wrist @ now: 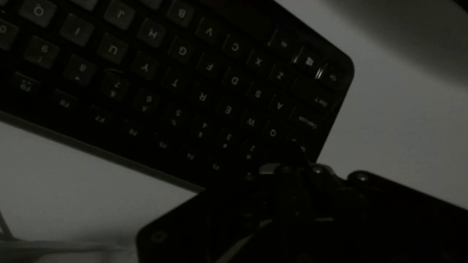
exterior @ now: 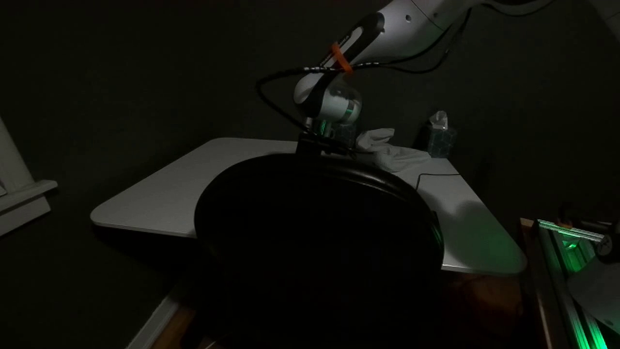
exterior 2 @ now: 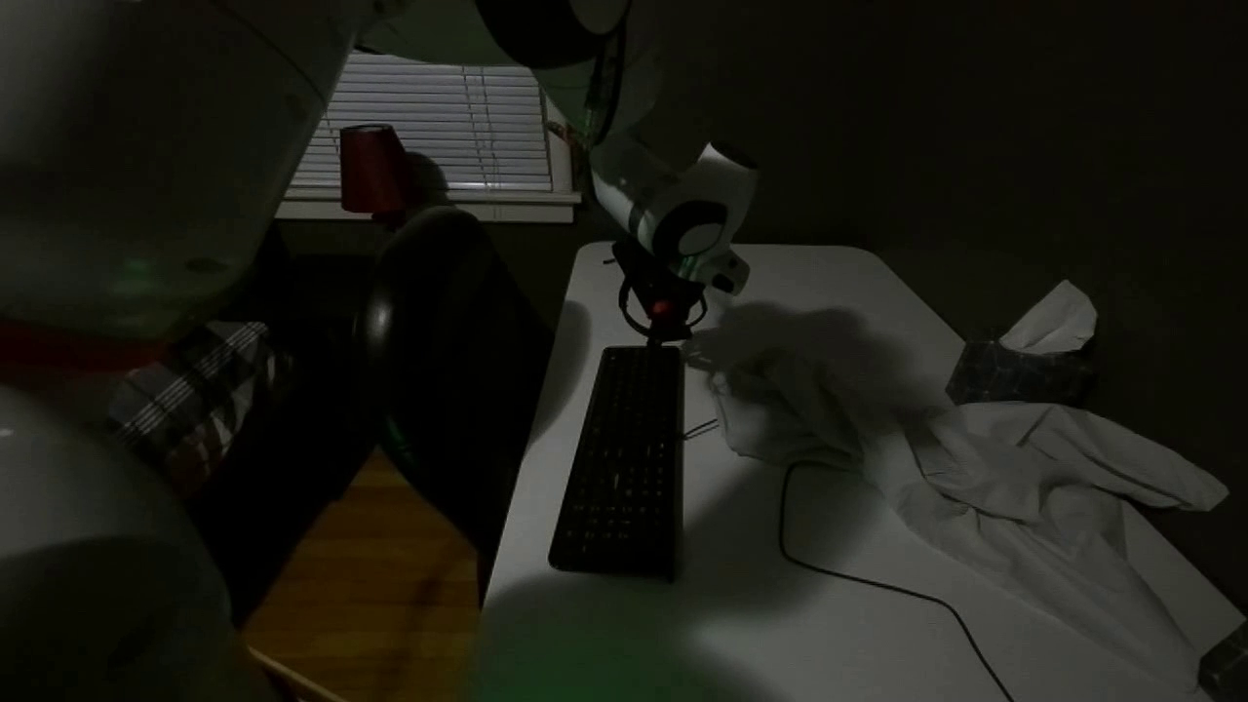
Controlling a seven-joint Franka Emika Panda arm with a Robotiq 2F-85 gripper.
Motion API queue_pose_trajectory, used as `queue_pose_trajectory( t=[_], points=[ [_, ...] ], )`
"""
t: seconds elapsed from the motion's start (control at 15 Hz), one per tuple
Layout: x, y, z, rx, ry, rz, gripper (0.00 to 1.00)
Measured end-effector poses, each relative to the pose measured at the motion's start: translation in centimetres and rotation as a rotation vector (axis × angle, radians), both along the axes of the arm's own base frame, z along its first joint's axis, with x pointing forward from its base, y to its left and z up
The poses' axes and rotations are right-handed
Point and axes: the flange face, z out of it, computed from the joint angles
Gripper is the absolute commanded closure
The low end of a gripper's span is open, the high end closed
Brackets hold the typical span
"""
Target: Press the button on the keyboard
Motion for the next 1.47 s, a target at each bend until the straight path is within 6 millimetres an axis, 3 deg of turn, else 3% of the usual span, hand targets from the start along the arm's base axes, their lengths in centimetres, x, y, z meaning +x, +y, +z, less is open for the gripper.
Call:
queue_pose_trajectory(
  t=[0.47,1.07,1.47],
  points=[
    [0.4,0.0,-0.1,0.001,-0.005,-0.001,1.0],
    [0.2,0.1,-2.2,0.006,0.026,-0.015,1.0],
    [0.2,0.0,-2.2,0.009,0.033,-0.039,1.0]
  ],
)
